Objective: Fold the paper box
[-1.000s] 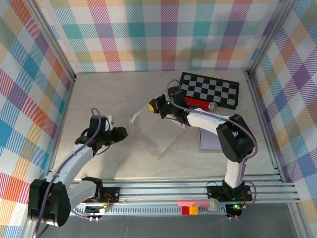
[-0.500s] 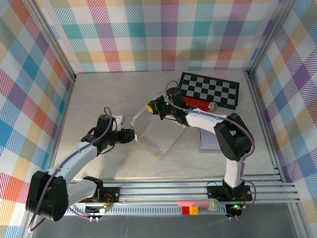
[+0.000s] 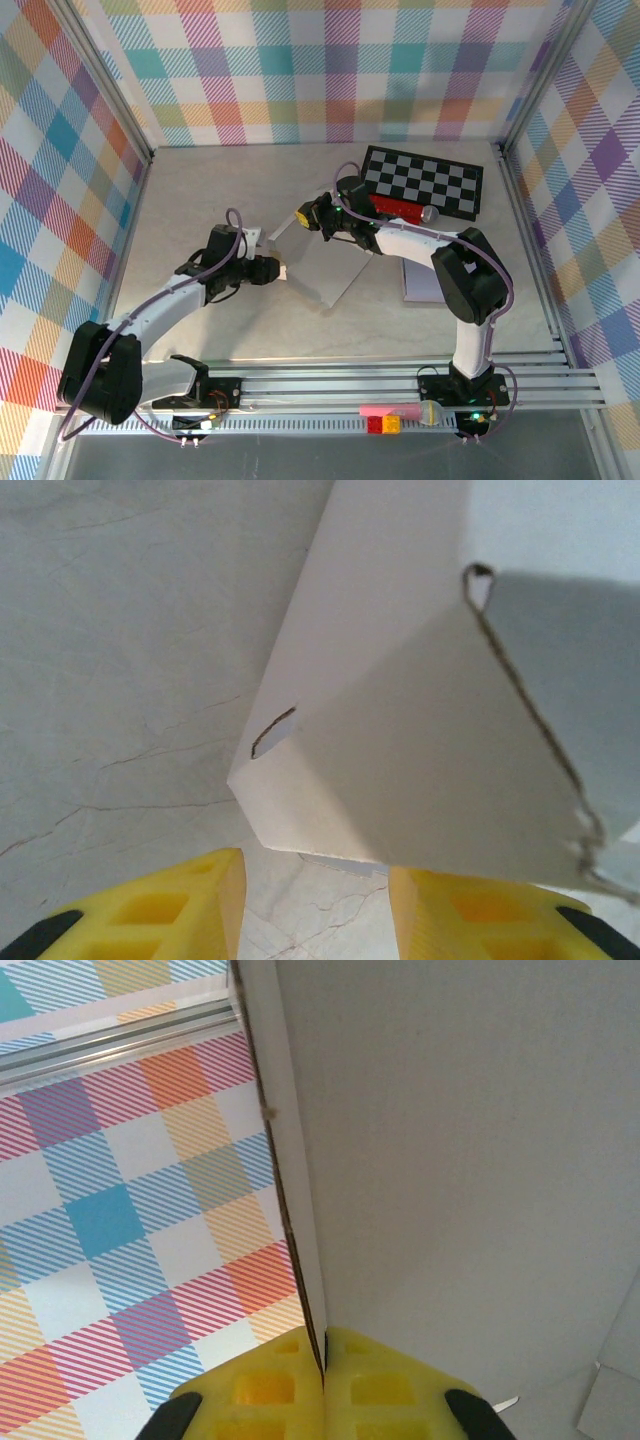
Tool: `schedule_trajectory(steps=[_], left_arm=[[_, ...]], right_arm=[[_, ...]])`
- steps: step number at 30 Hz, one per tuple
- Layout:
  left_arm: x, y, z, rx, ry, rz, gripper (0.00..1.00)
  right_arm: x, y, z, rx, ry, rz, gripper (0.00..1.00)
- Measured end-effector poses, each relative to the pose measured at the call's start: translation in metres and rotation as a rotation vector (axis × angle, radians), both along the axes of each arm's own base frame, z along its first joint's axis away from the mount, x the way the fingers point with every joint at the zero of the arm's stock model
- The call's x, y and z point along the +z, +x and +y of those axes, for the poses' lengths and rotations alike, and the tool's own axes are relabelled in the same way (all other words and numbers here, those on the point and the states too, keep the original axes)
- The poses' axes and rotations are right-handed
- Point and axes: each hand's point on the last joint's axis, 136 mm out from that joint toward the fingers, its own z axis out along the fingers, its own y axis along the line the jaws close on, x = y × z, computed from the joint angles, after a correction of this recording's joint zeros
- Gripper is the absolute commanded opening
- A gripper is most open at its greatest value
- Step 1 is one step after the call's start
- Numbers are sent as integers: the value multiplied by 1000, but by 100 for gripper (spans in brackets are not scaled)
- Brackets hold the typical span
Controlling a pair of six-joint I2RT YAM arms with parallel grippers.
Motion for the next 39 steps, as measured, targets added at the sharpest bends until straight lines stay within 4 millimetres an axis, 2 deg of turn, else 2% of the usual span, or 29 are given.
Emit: schedule_trajectory(steps=[18, 39], left_arm=[[-14, 8, -1, 18, 56, -6, 43], [-26, 16, 3, 87, 68, -52, 41]], right_arm=[[-9, -4, -1, 11, 19, -32, 0], [-21, -2, 5, 28, 98, -174, 0]])
